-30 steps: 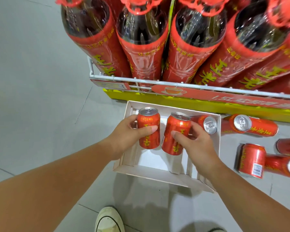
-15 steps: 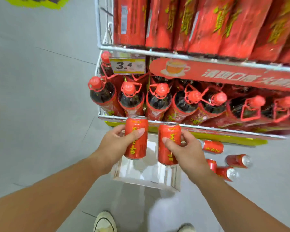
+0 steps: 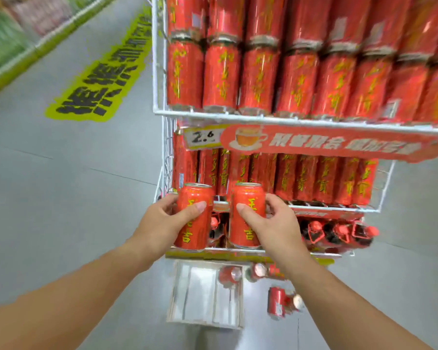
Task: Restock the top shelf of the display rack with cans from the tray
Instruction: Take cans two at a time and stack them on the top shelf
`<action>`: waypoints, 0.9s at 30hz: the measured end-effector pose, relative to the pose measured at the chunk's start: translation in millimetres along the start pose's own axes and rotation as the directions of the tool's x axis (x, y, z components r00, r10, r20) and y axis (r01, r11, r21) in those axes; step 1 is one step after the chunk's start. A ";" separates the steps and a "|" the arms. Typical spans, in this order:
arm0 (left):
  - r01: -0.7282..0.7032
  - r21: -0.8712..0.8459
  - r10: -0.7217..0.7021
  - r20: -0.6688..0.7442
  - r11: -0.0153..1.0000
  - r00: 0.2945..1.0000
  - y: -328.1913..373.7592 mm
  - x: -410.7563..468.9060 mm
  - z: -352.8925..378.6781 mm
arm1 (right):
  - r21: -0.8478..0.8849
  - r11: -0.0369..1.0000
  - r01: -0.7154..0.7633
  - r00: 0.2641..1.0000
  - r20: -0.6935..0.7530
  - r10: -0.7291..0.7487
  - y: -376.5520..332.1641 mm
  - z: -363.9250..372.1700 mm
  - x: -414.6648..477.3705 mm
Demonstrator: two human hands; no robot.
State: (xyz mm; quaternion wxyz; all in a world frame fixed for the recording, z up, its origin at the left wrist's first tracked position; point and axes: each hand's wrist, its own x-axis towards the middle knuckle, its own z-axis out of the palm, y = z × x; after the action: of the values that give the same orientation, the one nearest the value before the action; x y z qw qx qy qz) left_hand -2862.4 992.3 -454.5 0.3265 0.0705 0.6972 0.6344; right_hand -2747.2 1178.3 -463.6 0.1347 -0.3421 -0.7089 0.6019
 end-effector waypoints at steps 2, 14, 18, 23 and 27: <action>-0.052 0.022 0.052 -0.003 0.998 0.999 44.3 -12.0 5.5 | 0.001 0.999 0.041 0.999 -0.033 -0.041 -44.0 -13.3 -6.1; -0.368 0.094 0.358 0.107 0.925 0.928 279.7 -90.1 20.7 | -0.085 0.972 0.221 0.961 -0.153 -0.232 -291.1 -82.0 -59.9; -0.455 0.121 0.447 0.084 0.882 0.890 359.7 -112.9 20.8 | -0.132 0.953 0.273 0.935 -0.197 -0.295 -372.3 -106.4 -76.5; -0.541 0.140 0.536 0.075 0.829 0.841 446.6 -134.5 30.4 | -0.166 0.932 0.323 0.899 -0.256 -0.357 -448.4 -135.0 -83.4; -0.571 0.206 0.574 0.050 0.795 0.817 493.1 -127.1 50.4 | -0.140 0.928 0.346 0.878 -0.300 -0.373 -492.3 -159.6 -83.6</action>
State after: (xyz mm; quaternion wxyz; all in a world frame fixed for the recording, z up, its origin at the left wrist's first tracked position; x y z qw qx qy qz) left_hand -2891.9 1060.7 51.8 0.1050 0.3075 0.7091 0.6257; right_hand -2748.9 1225.4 58.5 0.3436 -0.3031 -0.7527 0.4727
